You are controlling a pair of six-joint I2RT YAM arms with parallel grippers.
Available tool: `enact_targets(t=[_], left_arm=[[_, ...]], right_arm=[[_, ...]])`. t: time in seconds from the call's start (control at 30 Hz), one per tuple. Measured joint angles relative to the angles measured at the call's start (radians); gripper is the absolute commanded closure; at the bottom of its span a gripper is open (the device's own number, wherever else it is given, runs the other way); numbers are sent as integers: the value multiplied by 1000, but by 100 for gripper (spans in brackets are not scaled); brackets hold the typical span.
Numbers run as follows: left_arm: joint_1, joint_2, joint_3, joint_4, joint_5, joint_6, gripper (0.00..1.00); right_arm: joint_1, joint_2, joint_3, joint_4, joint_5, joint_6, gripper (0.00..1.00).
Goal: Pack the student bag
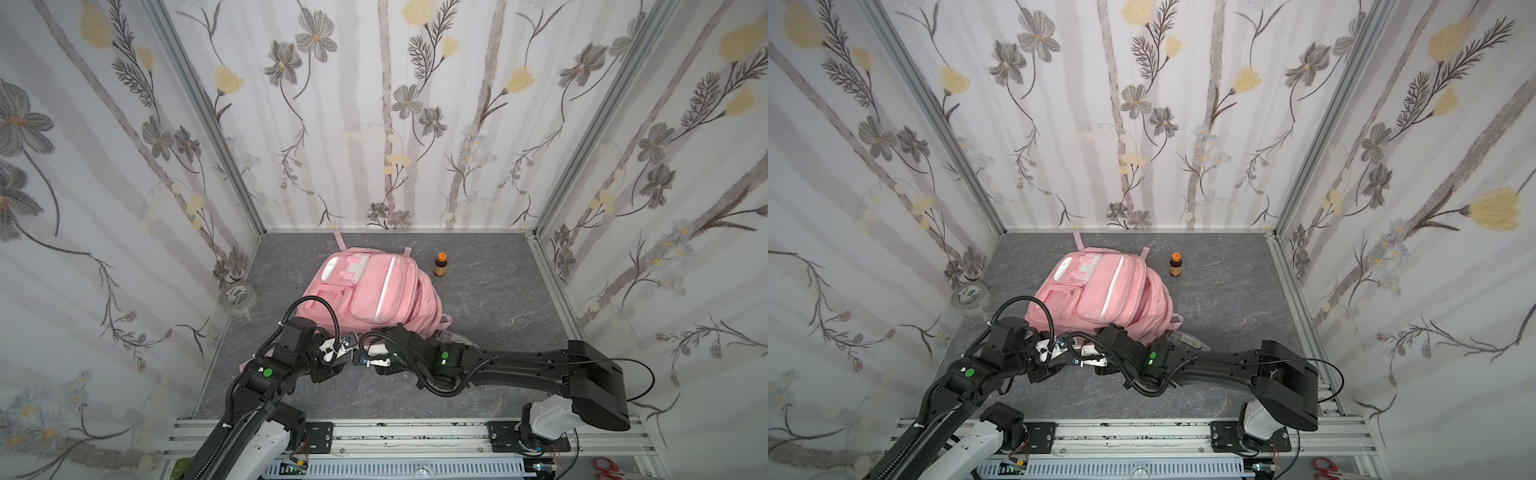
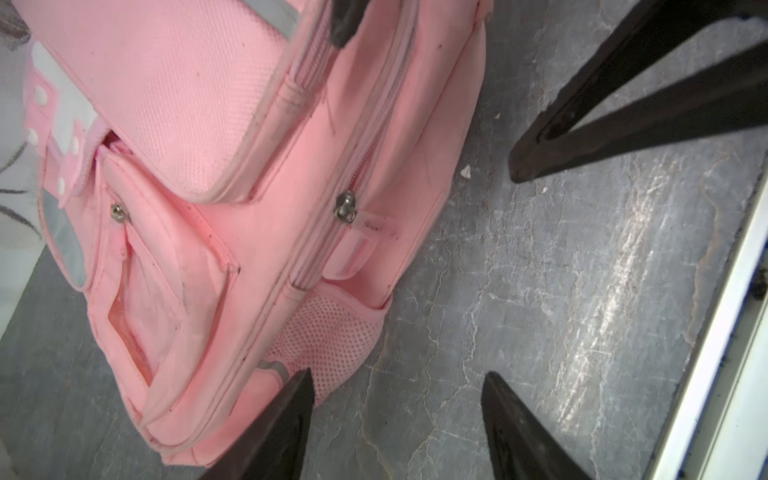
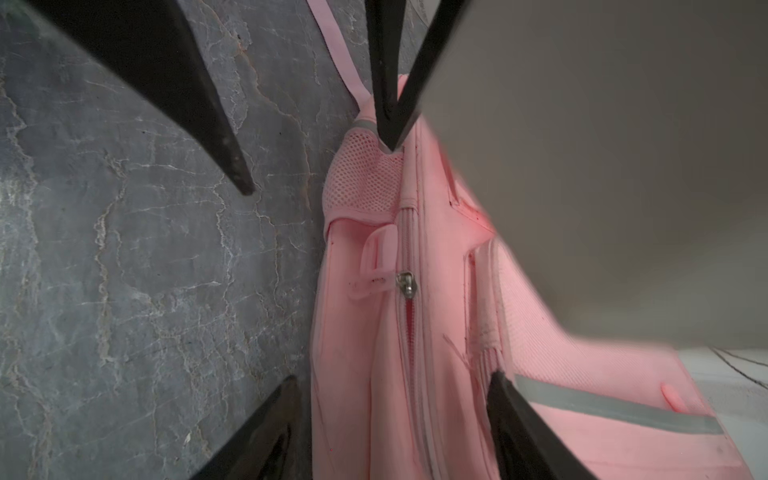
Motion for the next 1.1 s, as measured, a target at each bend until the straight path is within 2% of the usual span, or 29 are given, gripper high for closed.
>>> enact_targets(t=[0.17,0.33,0.4,0.5,0.63,0.77,0.9,0.93,1.0,1.03,1.1], left_arm=[[5,-18,0,-11,-102,-31,34],[39,-35,0,8,-119,-40,34],[57,-46,0,22,-106,-40,33],[77,-68,-13,67,-22,-10,31],[111,-64,-31,93,-18,3,31],[128,-58,-30,115,4,3,29],[132,-43,-17,121,26,2,27],[132,-37,-16,122,31,2,27],[133,-20,-14,121,37,2,27],[133,-10,-12,121,41,3,27],[133,5,-6,122,49,3,27]], right_arm=[[-43,61,30,44,-73,-45,41],[-80,78,26,117,-134,-61,42],[-99,53,-5,138,-135,-47,42],[-138,18,-68,138,-56,12,42],[-141,-6,-121,153,-47,40,42],[-148,22,-123,174,-36,44,35],[-148,92,-93,179,-21,23,36],[-148,110,-85,189,-17,11,37],[-150,138,-71,197,-13,-5,50],[-152,151,-63,202,-12,-16,61],[-158,162,-56,204,-11,-18,90]])
